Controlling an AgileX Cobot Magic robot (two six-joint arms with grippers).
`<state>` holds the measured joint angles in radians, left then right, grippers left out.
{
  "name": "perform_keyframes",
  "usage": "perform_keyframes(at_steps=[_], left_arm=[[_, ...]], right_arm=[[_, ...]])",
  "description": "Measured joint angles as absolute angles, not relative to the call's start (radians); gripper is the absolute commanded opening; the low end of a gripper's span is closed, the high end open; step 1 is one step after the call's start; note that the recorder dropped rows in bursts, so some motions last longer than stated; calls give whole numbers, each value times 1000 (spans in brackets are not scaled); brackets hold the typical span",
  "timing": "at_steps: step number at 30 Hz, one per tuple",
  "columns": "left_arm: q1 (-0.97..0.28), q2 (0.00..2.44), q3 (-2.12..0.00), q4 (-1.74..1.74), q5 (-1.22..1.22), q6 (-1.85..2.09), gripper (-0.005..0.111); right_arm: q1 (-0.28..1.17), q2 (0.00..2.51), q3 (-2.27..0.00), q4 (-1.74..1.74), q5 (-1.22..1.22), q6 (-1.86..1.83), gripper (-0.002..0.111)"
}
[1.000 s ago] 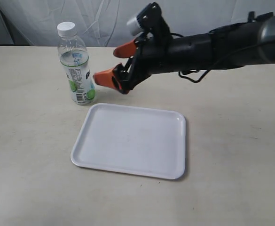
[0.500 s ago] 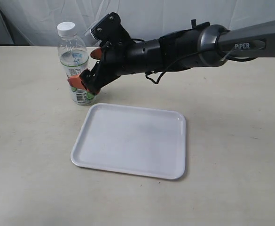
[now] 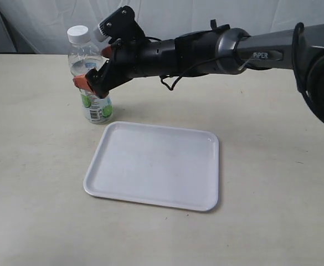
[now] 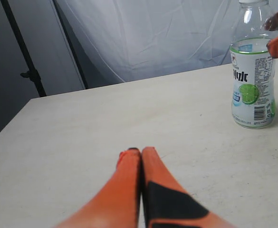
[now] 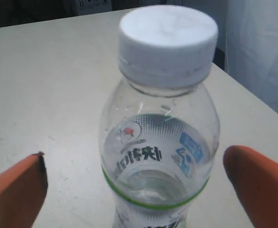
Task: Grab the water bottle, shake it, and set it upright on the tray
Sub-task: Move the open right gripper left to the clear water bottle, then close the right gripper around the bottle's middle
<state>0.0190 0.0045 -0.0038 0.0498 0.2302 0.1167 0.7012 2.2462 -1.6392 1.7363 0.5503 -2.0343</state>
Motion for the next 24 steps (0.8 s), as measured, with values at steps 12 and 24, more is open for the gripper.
perform_keyframes(at_steps=[12, 24], left_arm=[[19, 5, -4, 50, 230, 117, 0], [19, 5, -4, 50, 230, 117, 0]], right_arm=[[732, 2345, -1768, 1736, 542, -2017, 104], [794, 2453, -1875, 1742, 363, -1988, 104]])
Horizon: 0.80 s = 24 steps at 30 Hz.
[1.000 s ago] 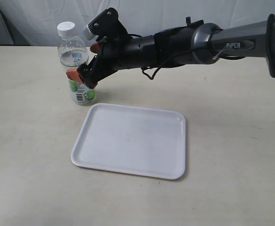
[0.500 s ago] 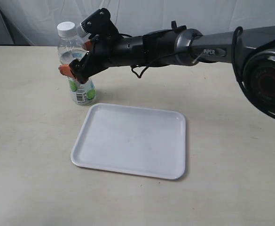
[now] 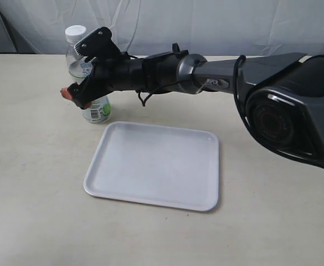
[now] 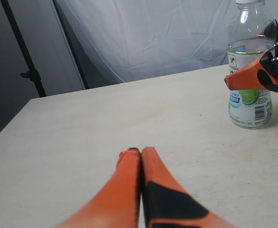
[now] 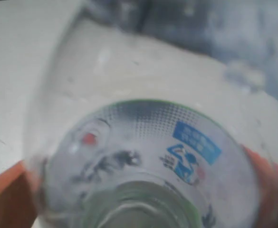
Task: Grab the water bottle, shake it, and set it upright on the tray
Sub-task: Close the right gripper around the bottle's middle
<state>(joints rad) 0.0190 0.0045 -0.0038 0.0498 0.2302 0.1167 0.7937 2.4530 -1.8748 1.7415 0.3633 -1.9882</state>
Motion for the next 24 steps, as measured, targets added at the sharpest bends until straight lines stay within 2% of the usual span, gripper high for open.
perform_keyframes(at_steps=[4, 21, 23, 24], left_arm=[[19, 5, -4, 50, 230, 117, 0], [19, 5, -4, 50, 230, 117, 0], [19, 5, -4, 50, 230, 117, 0], [19, 5, -4, 50, 230, 117, 0]], right_arm=[[813, 2454, -1875, 1740, 246, -1965, 104], [817, 2454, -1875, 1740, 265, -1956, 104], [819, 2454, -1875, 1740, 248, -1952, 100], [819, 2454, -1875, 1740, 241, -1949, 93]])
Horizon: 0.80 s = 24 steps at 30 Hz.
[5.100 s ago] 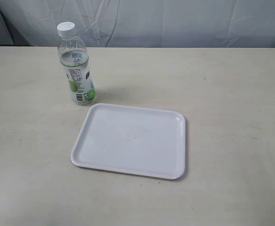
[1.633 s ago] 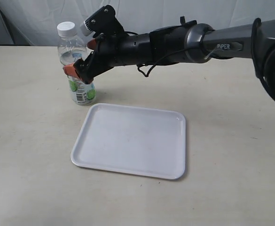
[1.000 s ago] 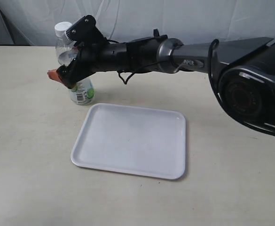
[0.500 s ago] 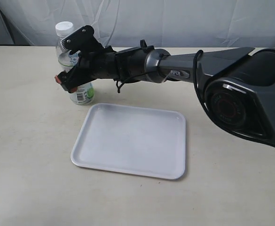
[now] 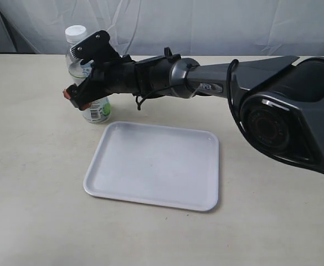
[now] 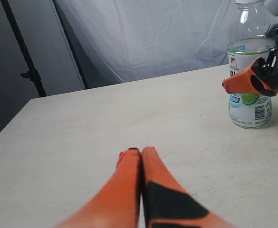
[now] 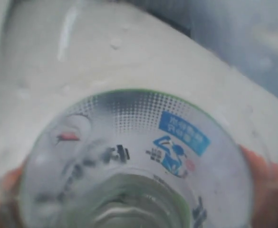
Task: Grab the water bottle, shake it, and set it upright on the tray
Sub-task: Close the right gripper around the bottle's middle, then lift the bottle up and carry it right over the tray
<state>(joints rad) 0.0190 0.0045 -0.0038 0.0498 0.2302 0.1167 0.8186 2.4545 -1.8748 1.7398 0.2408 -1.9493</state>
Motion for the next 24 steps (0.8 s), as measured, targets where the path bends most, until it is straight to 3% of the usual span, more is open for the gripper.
perform_keyframes(at_steps=[2, 5, 8, 17, 24], left_arm=[[19, 5, -4, 50, 230, 117, 0], [19, 5, -4, 50, 230, 117, 0], [19, 5, -4, 50, 230, 117, 0], [19, 5, -4, 50, 230, 117, 0], [19, 5, -4, 50, 230, 117, 0]], right_arm=[[819, 2454, -1875, 1740, 229, -1935, 65], [819, 2454, -1875, 1744, 225, -1906, 0], [819, 2455, -1876, 1744, 235, -1861, 5], [819, 2446, -1876, 1731, 248, -1646, -1], [844, 2290, -1873, 1396, 266, -1413, -1]])
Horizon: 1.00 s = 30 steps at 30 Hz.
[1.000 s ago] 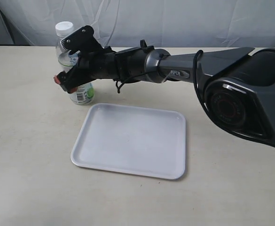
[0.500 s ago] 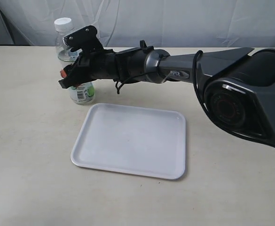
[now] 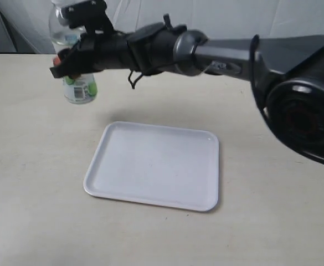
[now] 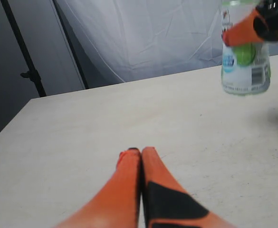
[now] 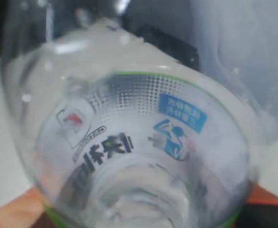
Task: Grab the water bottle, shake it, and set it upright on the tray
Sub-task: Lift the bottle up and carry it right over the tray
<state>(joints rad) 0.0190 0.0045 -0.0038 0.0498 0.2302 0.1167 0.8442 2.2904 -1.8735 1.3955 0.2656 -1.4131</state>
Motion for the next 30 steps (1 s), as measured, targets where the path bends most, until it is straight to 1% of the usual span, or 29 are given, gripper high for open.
perform_keyframes(at_steps=[4, 7, 11, 15, 21, 23, 27, 30], left_arm=[[19, 5, -4, 50, 230, 117, 0], [19, 5, -4, 50, 230, 117, 0], [19, 5, -4, 50, 230, 117, 0], [19, 5, -4, 50, 230, 117, 0], [19, 5, -4, 50, 230, 117, 0], [19, 5, -4, 50, 230, 117, 0], [19, 5, -4, 50, 230, 117, 0], [19, 5, -4, 50, 230, 117, 0]], right_arm=[[852, 2134, -1873, 1037, 377, -1044, -1], [861, 2009, -1873, 672, 509, -738, -1], [865, 1873, -1799, 381, 620, -481, -1], [865, 1734, -1585, 333, 583, -415, -1], [905, 1484, -1209, 339, 342, -399, -1], [923, 1399, -1118, 339, 279, -399, -1], [938, 1231, -1025, 341, 174, -397, -1], [938, 1171, -988, 353, 127, -395, -1]])
